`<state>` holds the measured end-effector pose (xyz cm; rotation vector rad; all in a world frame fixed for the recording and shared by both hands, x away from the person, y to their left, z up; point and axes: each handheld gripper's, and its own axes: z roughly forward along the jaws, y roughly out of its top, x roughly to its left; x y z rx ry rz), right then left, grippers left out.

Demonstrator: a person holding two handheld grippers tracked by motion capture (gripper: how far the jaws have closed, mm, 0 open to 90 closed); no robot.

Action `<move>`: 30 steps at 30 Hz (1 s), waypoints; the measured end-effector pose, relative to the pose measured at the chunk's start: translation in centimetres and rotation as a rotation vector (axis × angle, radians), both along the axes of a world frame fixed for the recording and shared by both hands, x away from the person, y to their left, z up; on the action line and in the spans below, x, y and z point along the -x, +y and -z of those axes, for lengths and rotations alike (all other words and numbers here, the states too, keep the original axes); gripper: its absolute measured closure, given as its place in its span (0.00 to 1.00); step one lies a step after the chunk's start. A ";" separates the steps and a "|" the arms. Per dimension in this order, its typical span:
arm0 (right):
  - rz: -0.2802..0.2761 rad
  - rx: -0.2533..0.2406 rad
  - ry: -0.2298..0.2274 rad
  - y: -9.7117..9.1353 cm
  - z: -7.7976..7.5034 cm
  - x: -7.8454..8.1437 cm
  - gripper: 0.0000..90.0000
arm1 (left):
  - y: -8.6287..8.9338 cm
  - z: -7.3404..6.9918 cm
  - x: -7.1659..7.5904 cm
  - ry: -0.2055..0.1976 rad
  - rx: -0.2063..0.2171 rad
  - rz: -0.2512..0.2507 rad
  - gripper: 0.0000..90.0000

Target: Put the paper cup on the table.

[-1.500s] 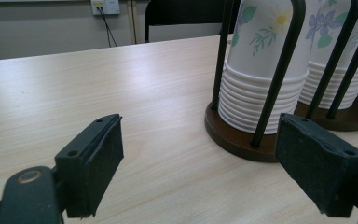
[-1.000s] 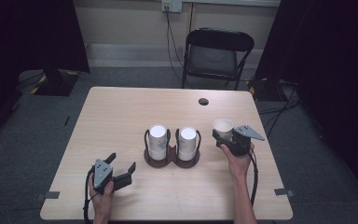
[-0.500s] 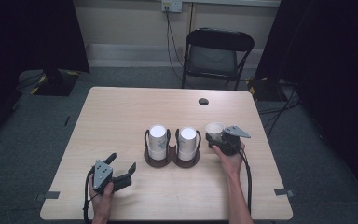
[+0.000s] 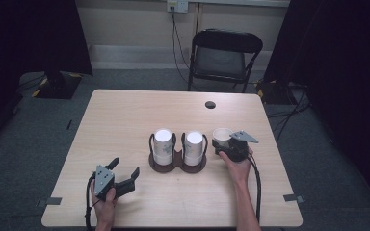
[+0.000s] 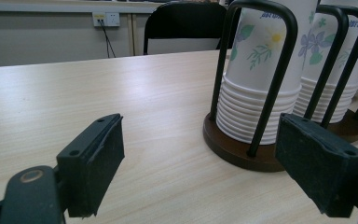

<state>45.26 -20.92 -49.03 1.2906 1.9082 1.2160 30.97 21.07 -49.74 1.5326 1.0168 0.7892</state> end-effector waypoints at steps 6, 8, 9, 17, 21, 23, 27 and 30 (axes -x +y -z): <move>-0.008 0.023 0.017 0.3 0.1 0.0 0.30 | -0.1 0.0 0.0 0.004 -0.007 -0.017 0.18; -0.016 0.037 0.032 0.3 0.2 0.0 0.27 | -0.1 0.0 0.0 0.004 -0.008 -0.016 0.18; -0.021 0.043 0.040 0.2 0.3 0.0 0.25 | -0.1 0.0 0.0 0.004 -0.008 -0.016 0.18; -0.021 0.039 0.060 0.2 0.3 0.2 0.19 | -0.1 0.0 -0.1 0.008 -0.011 -0.012 0.17; -0.019 0.045 0.068 0.0 0.3 0.4 0.17 | -0.1 0.0 -0.1 0.010 -0.007 -0.014 0.18; -0.016 0.037 0.067 -0.1 0.1 0.6 0.16 | -0.1 0.0 -0.1 0.012 -0.011 -0.015 0.18; -0.003 -0.008 0.053 -0.4 -0.2 1.0 0.17 | -0.2 0.0 -0.1 0.016 -0.008 -0.017 0.17; 0.006 -0.004 0.054 -0.7 0.0 1.3 0.17 | -0.2 -0.1 -0.2 0.023 -0.013 -0.018 0.18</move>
